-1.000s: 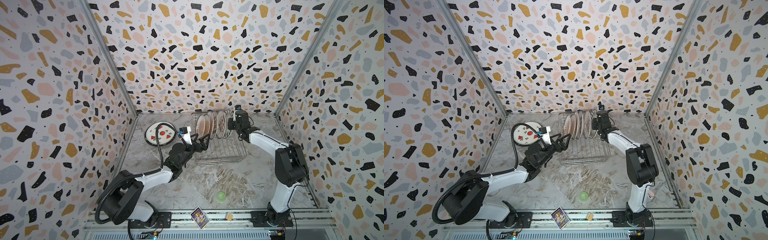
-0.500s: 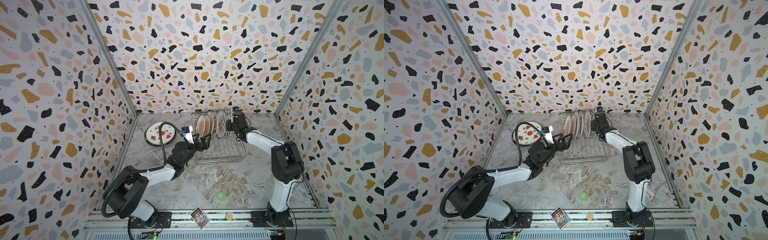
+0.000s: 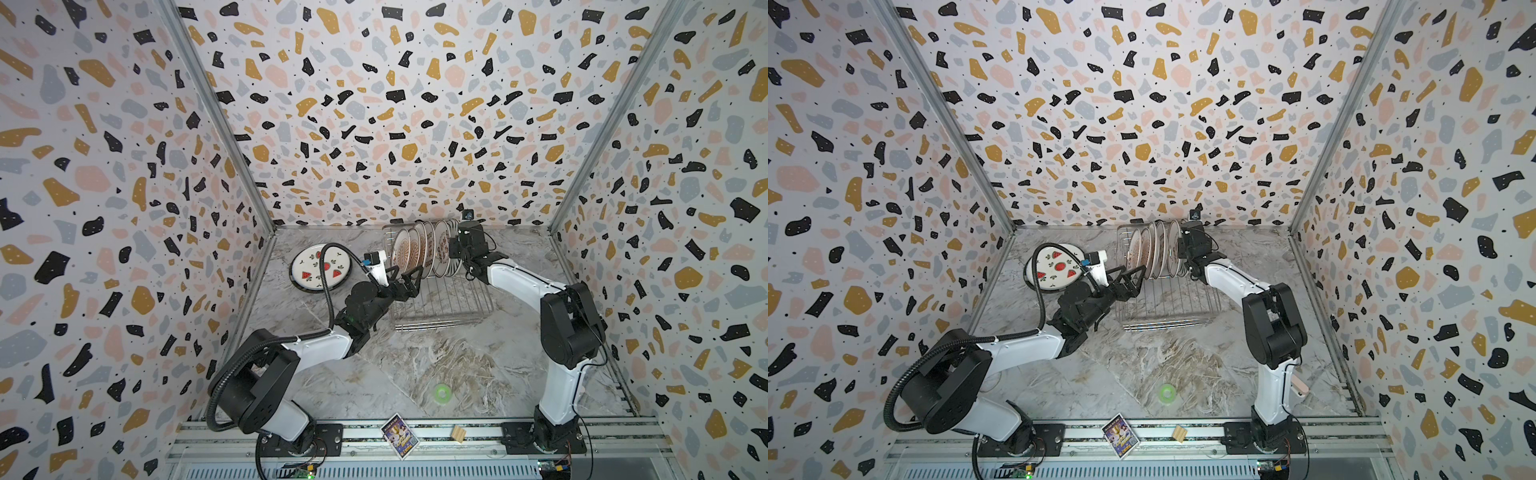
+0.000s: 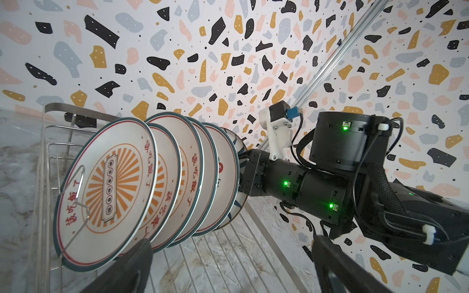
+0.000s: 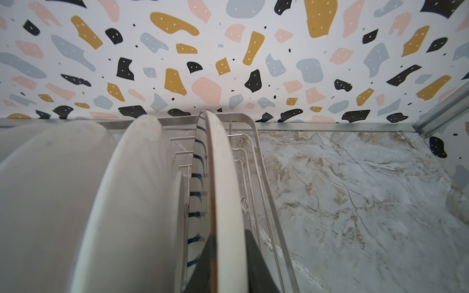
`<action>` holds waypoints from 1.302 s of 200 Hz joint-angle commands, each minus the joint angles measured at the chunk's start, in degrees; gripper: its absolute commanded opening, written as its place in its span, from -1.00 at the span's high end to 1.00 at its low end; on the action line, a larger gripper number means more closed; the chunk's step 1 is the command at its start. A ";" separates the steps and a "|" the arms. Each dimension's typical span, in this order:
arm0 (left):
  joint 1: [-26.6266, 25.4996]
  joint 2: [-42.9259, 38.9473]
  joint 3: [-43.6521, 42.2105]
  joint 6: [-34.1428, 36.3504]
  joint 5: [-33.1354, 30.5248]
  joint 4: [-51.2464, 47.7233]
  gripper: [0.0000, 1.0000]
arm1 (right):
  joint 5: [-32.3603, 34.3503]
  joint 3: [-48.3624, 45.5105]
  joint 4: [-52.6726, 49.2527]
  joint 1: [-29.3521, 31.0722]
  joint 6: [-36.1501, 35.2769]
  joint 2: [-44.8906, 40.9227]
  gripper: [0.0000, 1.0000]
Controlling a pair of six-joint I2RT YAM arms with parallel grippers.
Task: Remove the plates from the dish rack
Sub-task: 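Insert the right gripper beside the blue-striped plate and close on its rim, then lift the blue-striped plate out of the rack with the right gripper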
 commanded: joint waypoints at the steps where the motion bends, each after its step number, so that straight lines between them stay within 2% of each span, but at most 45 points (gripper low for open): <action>1: -0.18 -1.17 0.63 1.49 -1.72 1.13 -0.99 | 1.62 2.71 -0.42 0.56 -0.49 -1.00 0.65; 41: -0.14 -1.70 0.36 2.11 -2.07 0.61 -0.99 | 2.17 4.01 -0.97 0.91 -0.71 -1.58 0.72; 116: -0.07 -3.54 -1.00 3.13 -1.53 0.91 -0.99 | 9.36 4.05 -0.43 2.41 -3.21 -6.53 0.74; 155: -0.03 -5.22 -1.74 3.22 -3.55 -0.41 -0.99 | 11.66 -0.62 2.59 3.97 -4.26 -12.15 0.75; 229: -0.03 -7.15 -1.98 1.61 -1.14 -0.66 -0.99 | 14.33 -9.66 5.30 5.82 -4.83 -23.68 0.76; 260: -0.12 -7.87 -1.58 2.86 1.90 -0.67 -0.99 | 14.67 -15.25 6.76 7.52 -4.72 -30.54 0.77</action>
